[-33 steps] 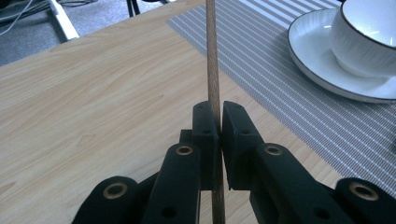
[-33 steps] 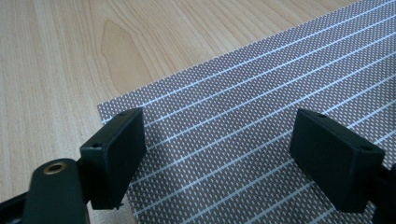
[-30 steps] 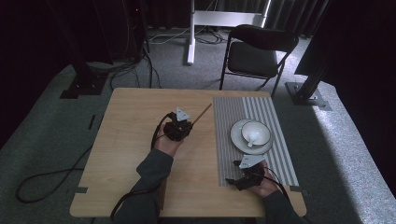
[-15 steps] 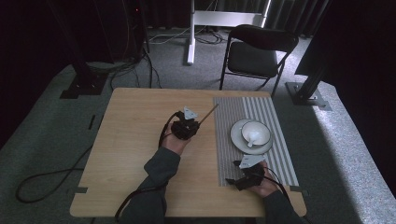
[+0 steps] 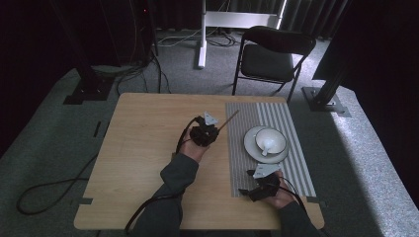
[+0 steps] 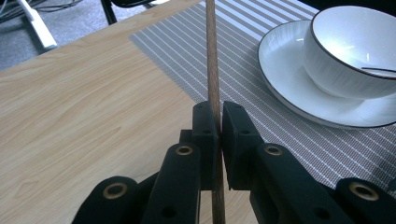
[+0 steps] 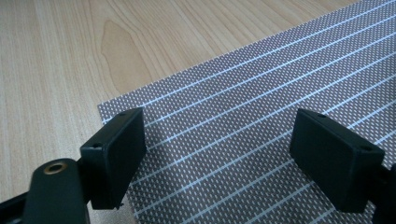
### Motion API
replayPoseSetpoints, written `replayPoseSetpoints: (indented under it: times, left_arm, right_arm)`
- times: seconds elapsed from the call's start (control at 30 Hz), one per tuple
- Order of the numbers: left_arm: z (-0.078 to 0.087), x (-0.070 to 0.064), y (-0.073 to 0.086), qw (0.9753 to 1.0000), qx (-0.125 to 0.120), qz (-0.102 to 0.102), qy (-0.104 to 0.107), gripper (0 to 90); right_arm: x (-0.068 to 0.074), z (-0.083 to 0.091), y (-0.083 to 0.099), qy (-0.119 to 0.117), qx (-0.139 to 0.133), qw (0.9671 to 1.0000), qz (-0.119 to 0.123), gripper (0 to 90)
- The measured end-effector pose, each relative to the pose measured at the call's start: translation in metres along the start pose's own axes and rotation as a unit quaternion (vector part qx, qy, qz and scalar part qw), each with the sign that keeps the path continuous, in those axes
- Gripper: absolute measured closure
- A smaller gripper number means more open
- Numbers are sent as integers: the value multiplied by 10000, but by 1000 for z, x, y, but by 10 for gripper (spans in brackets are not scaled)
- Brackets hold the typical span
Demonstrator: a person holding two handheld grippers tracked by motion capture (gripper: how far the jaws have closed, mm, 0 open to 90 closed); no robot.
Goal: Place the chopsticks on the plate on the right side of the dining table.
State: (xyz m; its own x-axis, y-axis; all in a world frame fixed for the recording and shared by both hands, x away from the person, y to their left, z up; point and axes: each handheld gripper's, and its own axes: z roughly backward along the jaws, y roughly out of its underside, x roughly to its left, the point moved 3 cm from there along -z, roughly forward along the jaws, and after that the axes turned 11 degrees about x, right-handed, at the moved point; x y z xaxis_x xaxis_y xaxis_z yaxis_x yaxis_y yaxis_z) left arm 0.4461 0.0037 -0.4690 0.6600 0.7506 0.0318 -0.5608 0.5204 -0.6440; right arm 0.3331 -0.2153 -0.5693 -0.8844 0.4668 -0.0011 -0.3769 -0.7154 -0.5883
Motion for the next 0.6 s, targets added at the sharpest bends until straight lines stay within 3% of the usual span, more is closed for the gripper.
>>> replayPoseSetpoints:
  times: [0.6]
  left_arm:
    - [-18, -17, -19, 9999, 25, -88, 97, 848]
  right_arm:
    - [0, 0, 0, 6, -4, 10000, 18, 177]
